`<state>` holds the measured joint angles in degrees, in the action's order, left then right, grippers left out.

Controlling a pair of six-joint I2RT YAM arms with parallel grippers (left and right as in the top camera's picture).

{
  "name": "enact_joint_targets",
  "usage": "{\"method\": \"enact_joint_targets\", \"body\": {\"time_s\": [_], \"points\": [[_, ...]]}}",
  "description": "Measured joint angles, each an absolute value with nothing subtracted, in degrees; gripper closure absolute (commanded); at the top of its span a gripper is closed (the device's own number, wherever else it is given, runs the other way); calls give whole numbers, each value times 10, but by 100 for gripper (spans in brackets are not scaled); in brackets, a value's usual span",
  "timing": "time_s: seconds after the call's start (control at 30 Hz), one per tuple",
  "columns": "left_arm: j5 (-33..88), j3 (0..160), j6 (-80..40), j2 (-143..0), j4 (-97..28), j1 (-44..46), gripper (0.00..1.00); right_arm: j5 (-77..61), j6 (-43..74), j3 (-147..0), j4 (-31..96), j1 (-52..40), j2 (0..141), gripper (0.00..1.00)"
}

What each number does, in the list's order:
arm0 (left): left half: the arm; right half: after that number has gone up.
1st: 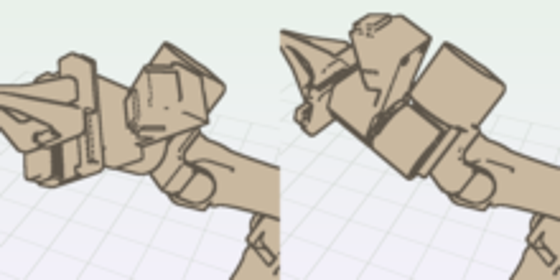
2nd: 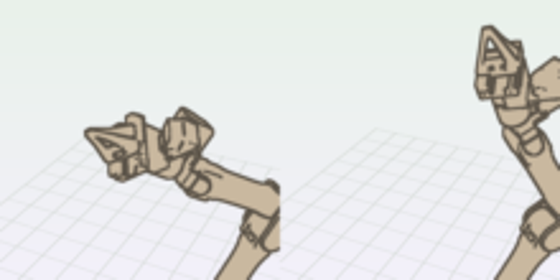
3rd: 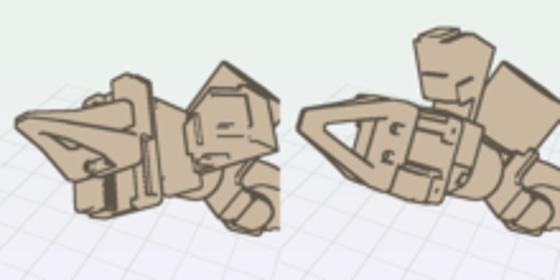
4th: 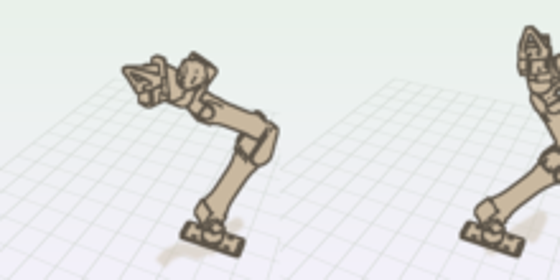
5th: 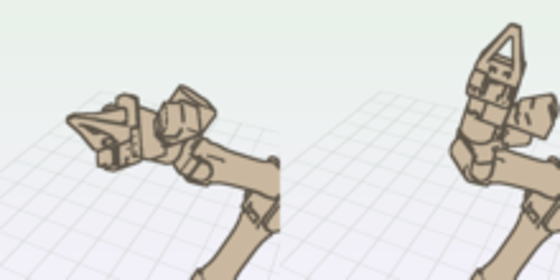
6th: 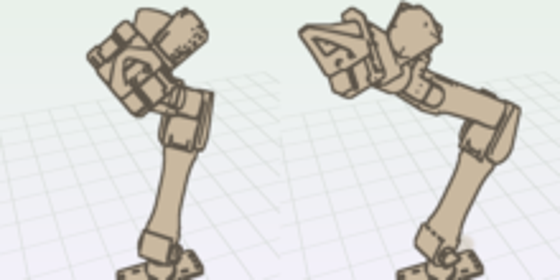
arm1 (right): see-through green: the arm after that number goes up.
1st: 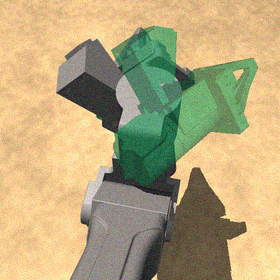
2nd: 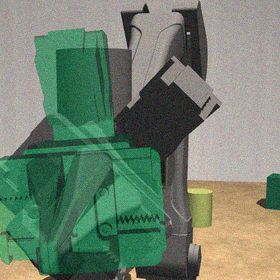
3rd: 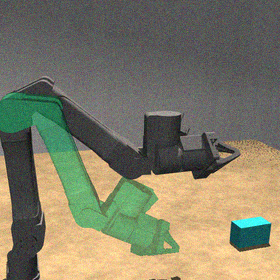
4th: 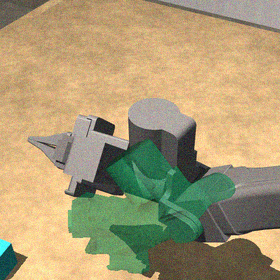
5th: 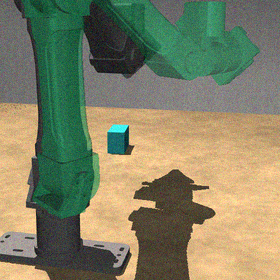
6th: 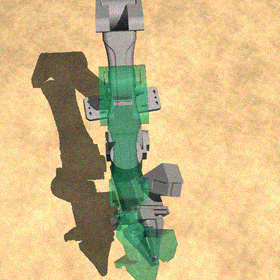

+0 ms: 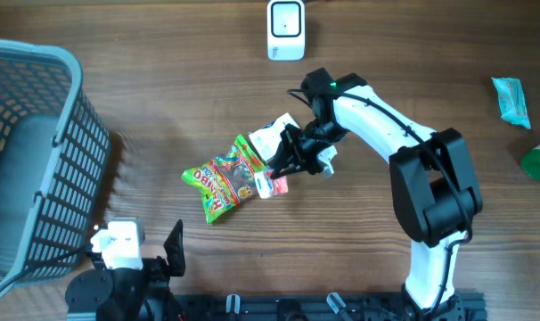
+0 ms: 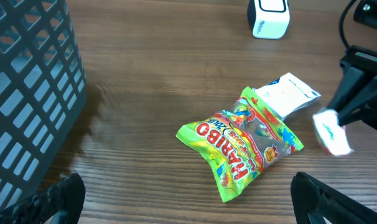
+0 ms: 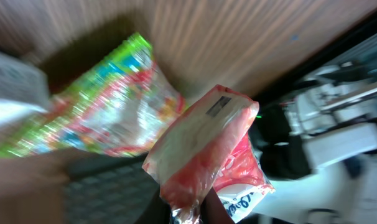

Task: Scan the item barcode
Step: 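Grasp and lift the pink candy box with the right gripper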

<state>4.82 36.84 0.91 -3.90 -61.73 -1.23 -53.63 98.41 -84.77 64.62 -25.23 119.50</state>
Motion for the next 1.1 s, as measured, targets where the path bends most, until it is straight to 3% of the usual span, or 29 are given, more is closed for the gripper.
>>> {"method": "enact_joint_targets", "body": {"time_s": [0.1, 0.27, 0.57, 0.87, 1.0, 1.1], "points": [[48, 368, 9, -39, -617, -12, 0, -563, 901, -848, 697, -254, 1195, 96], [48, 368, 9, -39, -617, -12, 0, -623, 891, -847, 804, -254, 1195, 96], [48, 368, 9, -39, -617, -12, 0, -664, 1046, -847, 806, -245, 1195, 96], [48, 368, 9, -39, -617, -12, 0, -564, 1122, -847, 916, -216, 1195, 96], [48, 368, 9, -39, -617, -12, 0, -544, 1034, -847, 908, -216, 1195, 96], [48, 368, 9, -39, -617, -12, 0, -520, 825, -847, 875, -216, 1195, 96]]}}
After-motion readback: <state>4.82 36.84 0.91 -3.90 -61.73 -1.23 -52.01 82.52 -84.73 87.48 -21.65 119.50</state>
